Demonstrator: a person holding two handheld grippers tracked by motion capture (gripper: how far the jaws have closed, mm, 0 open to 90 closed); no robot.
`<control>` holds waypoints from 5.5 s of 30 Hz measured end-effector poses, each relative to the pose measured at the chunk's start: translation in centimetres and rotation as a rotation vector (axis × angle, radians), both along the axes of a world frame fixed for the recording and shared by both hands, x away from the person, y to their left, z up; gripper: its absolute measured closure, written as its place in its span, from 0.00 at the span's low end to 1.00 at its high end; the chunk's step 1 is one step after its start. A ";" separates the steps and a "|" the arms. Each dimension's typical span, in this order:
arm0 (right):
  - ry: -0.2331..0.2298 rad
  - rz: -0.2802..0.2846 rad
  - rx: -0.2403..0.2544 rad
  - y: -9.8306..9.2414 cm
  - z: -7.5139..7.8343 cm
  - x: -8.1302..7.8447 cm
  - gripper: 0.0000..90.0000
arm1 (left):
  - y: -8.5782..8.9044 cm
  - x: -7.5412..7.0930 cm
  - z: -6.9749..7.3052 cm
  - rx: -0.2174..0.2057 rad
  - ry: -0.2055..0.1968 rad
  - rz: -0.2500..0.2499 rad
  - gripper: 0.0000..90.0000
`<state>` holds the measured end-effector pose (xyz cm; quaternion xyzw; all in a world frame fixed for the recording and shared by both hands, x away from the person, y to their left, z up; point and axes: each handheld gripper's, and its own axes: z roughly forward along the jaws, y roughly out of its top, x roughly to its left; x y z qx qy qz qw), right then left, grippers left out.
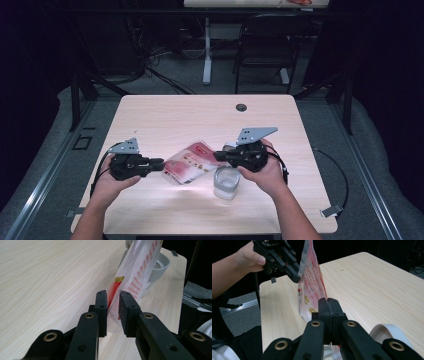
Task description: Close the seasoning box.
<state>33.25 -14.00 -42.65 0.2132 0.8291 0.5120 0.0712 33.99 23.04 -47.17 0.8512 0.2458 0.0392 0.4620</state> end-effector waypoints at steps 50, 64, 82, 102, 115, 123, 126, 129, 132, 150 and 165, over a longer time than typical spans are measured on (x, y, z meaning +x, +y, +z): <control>-0.038 0.011 -0.075 3.2 0.0 0.0 1.00 | -1.2 0.3 -2.5 0.039 0.011 -0.005 0.69; -0.019 0.045 -0.038 4.1 -0.1 0.1 0.97 | -1.1 -0.1 -1.9 0.022 0.006 -0.018 0.66; -0.011 0.089 0.027 5.9 0.3 -0.1 0.87 | -0.4 -0.5 -1.7 -0.009 0.003 -0.026 0.63; -0.060 -0.030 0.097 2.7 2.3 -0.6 0.79 | 3.4 -1.0 -1.6 -0.040 0.014 0.069 0.58; -0.077 -0.161 0.085 -0.3 2.8 -0.4 0.83 | 5.6 -1.1 -1.0 -0.067 -0.024 0.145 0.60; -0.068 -0.257 0.078 -2.1 2.7 0.1 0.89 | 6.0 -1.1 -1.1 -0.073 -0.028 0.176 0.62; -0.066 -0.286 0.080 -2.8 2.5 0.2 0.91 | 6.2 -1.1 -1.0 -0.074 -0.031 0.188 0.63; -0.060 -0.304 0.073 -3.3 2.1 0.3 0.94 | 6.2 -1.1 -1.0 -0.083 -0.037 0.198 0.65; -0.045 -0.328 0.071 -3.8 1.5 0.5 0.96 | 6.2 -1.1 -1.1 -0.089 -0.042 0.217 0.67; 0.009 -0.429 0.059 -5.9 -1.6 1.2 1.00 | 6.0 -1.0 -1.4 -0.057 -0.053 0.244 0.68; 0.041 -0.460 0.058 -6.4 -2.9 1.7 1.00 | 6.1 -1.0 -1.4 -0.055 -0.053 0.254 0.66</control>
